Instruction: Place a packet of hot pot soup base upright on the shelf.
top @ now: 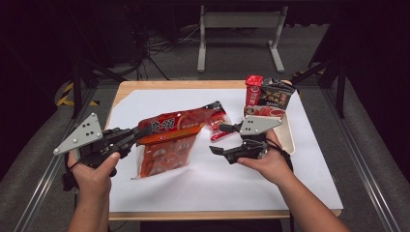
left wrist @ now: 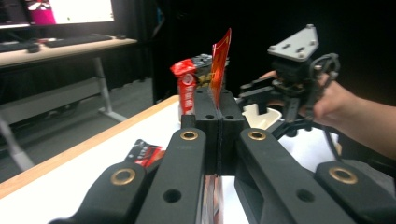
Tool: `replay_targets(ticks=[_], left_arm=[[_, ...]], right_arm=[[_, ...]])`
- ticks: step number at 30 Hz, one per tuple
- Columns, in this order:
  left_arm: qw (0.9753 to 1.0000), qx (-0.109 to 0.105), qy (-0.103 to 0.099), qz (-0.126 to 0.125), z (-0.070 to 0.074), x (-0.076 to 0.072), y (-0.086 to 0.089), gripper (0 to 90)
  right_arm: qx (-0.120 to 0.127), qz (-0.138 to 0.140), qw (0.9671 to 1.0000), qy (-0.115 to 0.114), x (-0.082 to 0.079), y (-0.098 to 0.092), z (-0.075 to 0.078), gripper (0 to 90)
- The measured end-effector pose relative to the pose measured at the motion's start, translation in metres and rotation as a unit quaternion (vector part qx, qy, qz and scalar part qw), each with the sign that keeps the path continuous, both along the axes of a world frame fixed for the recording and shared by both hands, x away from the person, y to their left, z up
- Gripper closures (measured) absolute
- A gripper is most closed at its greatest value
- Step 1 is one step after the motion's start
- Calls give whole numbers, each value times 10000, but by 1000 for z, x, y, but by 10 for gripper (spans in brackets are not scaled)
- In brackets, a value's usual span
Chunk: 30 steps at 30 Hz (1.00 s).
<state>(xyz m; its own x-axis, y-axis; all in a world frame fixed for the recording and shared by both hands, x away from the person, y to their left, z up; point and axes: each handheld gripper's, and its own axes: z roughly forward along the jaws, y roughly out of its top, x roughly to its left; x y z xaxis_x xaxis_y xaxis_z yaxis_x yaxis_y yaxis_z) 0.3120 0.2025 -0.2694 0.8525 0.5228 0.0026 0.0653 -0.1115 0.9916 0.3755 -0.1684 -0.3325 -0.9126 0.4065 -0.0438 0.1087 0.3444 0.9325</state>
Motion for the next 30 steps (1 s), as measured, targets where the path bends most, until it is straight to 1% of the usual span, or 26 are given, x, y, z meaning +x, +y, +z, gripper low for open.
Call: replay_targets(ticks=[5, 7, 8, 9, 12, 15, 19, 23, 25, 26, 29, 30], left_arm=[[9997, -82, 7, -245, 1, -1, -9, 900], [9994, -58, -16, -329, 2, -3, -14, 900], [9994, -58, -16, -329, 2, -3, -14, 900], [9992, 47, -112, -392, 4, -6, -19, 900], [9989, 101, -162, -438, 5, -7, -23, 900], [9987, 51, -144, -488, 5, -7, -26, 900], [9984, -11, -127, -559, 4, -5, -28, 900], [9977, -10, -192, -654, 5, -7, -33, 900], [9974, -16, -207, -695, 5, -8, -34, 900], [9971, -13, -260, -715, 6, -9, -35, 900], [9971, -40, -261, -713, 6, -9, -35, 900], [9971, -53, -276, -709, 6, -8, -34, 900]], right_arm=[[45, 237, 9997, 60, 1, 7, -5, 207], [44, 316, 9995, 49, 1, 10, -6, 201], [44, 316, 9995, 49, 1, 10, -6, 201], [61, 391, 9992, 56, 1, 13, -8, 200], [43, 457, 9989, 58, 3, 15, -10, 200], [62, 571, 9983, 82, 4, 17, -13, 200], [72, 695, 9976, 21, 3, 20, -15, 201], [101, 906, 9958, -10, 1, 25, -16, 202], [104, 952, 9954, -23, 1, 26, -16, 202], [88, 1060, 9943, -25, 0, 29, -17, 202], [57, 1105, 9939, -36, 0, 31, -18, 207], [80, 1134, 9935, -13, 0, 31, -19, 207]])
